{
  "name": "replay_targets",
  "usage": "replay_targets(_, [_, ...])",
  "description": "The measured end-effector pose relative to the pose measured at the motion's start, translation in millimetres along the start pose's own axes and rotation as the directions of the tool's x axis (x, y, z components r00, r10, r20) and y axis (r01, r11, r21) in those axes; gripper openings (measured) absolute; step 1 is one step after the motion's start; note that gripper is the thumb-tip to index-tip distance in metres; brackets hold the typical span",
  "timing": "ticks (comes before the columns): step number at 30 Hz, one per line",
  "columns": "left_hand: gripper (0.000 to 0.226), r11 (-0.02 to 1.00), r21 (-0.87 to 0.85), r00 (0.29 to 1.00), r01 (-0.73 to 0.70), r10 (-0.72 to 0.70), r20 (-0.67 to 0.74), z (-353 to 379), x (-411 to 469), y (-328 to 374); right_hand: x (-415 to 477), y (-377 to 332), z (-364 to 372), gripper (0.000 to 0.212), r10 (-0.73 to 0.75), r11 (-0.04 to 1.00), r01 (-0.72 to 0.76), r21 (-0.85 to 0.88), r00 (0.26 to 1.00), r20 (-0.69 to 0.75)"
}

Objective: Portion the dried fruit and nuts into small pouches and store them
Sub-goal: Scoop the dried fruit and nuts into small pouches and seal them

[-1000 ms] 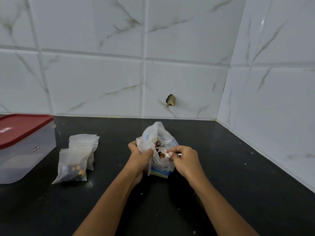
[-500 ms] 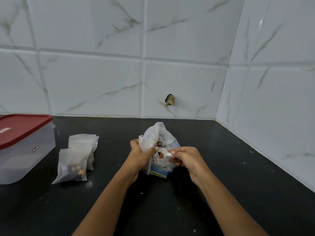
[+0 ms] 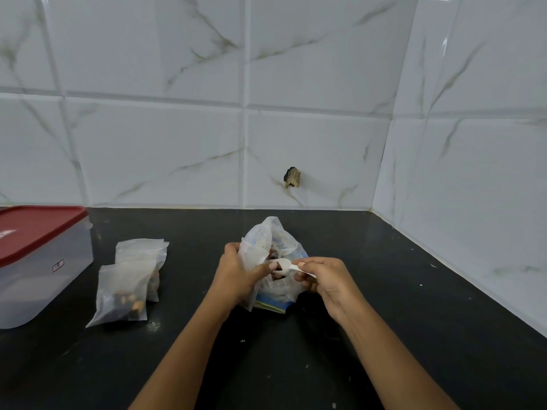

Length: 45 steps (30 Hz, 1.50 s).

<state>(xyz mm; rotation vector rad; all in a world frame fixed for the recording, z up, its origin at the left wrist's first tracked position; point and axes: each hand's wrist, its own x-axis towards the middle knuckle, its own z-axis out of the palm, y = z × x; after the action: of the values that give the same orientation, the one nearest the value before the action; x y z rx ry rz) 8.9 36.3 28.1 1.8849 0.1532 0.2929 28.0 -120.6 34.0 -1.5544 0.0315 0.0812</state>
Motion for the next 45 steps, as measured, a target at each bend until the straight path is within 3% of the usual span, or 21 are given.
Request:
replay_targets(5, [0.078,0.950,0.282,0.980,-0.131,0.168,-0.110,-7.3,3.3,1.5,2.8,-1.4,-3.1,0.017,0.017,0.998,-0.016,0.067,0.999,-0.028])
replay_targets(8, [0.074,0.884,0.403,0.958,-0.235,0.281,-0.058,-5.8,2.2,4.3,2.2,-3.1,-5.0,0.016,-0.009,0.996,0.013,0.092,0.999,-0.049])
replay_targets(11, [0.071,0.817,0.526,0.965,-0.235,0.263,0.022,-3.2,3.0,3.6,-0.9,-6.8,-6.5,0.017,-0.117,0.985,0.124,0.121,0.991,-0.064])
replay_targets(15, [0.071,0.827,0.519,0.972,-0.217,0.232,0.038,-1.6,3.4,-1.6,-8.6,-12.5,-4.0,0.018,-0.294,0.946,0.295,0.132,0.955,-0.022])
replay_targets(18, [0.075,0.864,0.469,0.981,-0.182,0.191,0.030,-2.3,4.2,-3.6,-13.3,-12.4,-0.2,0.020,-0.432,0.901,0.434,-0.016,0.899,0.069])
replay_targets(21, [0.064,0.891,0.415,0.982,-0.185,0.187,0.035,-2.6,3.1,-1.9,-13.7,-8.5,4.5,0.018,-0.606,0.729,0.630,-0.269,0.776,0.177])
replay_targets(23, [0.050,0.906,0.369,0.978,-0.205,0.199,0.055,-4.2,-0.5,4.4,-12.6,-4.6,8.2,0.017,-0.713,0.547,0.747,-0.377,0.652,0.257])
replay_targets(25, [0.049,0.923,0.326,0.979,-0.204,0.186,0.086,-6.0,-1.6,7.0,-10.8,-1.3,9.5,0.021,-0.796,0.346,0.812,-0.470,0.519,0.312])
replay_targets(28, [0.067,0.951,0.252,0.982,-0.179,0.160,0.096,-7.9,0.8,4.3,-10.3,-0.2,8.4,0.026,-0.861,0.092,0.825,-0.558,0.348,0.371])
replay_targets(34, [0.072,0.980,0.066,0.976,-0.186,0.176,0.125,-10.7,2.7,-1.1,-13.3,-2.5,9.6,0.026,-0.863,-0.155,0.808,-0.568,0.169,0.476])
replay_targets(39, [0.071,0.985,-0.008,0.974,-0.170,0.169,0.154,-12.7,0.4,0.0,-13.5,-4.2,9.2,0.021,-0.885,-0.145,0.829,-0.540,0.135,0.445])
replay_targets(41, [0.076,0.988,-0.007,0.977,-0.153,0.152,0.149,-12.4,1.7,-1.5,-13.0,-3.7,9.4,0.019,-0.882,-0.110,0.847,-0.520,0.157,0.443])
replay_targets(42, [0.075,0.990,-0.003,0.979,-0.144,0.143,0.144,-12.4,2.5,-2.1,-13.0,-2.9,9.9,0.019,-0.890,-0.032,0.863,-0.503,0.204,0.408])
replay_targets(45, [0.069,0.991,0.036,0.984,-0.129,0.123,0.131,-12.5,1.7,0.7,-14.3,-3.8,9.0,0.021,-0.849,0.397,0.836,-0.378,0.492,0.194])
